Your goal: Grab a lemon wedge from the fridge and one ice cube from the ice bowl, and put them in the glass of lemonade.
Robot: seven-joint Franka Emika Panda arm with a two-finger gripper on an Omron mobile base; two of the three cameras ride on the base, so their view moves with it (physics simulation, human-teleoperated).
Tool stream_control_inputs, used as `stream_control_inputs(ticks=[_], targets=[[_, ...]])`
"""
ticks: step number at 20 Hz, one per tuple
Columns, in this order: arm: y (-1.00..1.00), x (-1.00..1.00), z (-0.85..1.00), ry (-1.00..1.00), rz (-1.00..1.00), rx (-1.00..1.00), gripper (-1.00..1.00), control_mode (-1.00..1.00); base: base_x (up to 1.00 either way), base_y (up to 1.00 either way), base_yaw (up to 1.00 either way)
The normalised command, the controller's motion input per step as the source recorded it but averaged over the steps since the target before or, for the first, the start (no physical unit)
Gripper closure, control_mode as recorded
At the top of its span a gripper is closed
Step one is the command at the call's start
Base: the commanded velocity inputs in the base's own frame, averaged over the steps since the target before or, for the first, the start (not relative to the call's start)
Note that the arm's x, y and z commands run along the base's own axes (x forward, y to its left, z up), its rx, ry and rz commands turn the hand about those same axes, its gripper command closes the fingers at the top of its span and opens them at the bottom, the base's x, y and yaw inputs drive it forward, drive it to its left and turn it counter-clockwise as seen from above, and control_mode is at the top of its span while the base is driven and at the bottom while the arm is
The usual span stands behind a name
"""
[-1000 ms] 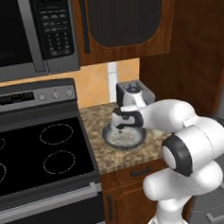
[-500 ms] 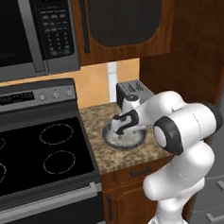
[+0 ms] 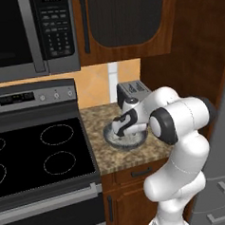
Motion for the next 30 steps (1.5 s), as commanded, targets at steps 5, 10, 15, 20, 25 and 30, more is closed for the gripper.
stream_control_inputs(ticks=[5,10,15,20,25,30], targets=[[0.00,-0.11,0.00,0.00,0.00,0.00,-1.00,-1.00,0.00,0.00,0.00],[-0.05,-0.12,0.00,0.00,0.00,0.00,-1.00,-1.00,0.00,0.00,0.00],[-0.12,0.00,0.00,0.00,0.00,0.00,-1.00,-1.00,0.00,0.00,0.00],[0.00,-0.08,-0.05,0.00,0.00,0.00,-1.00,-1.00,0.00,0.00,0.00],[-0.01,-0.14,-0.03,0.00,0.00,0.00,1.00,-1.00,0.00,0.00,0.00],[0.00,0.00,0.00,-0.04,0.00,0.00,1.00,-1.00,0.00,0.00,0.00]])
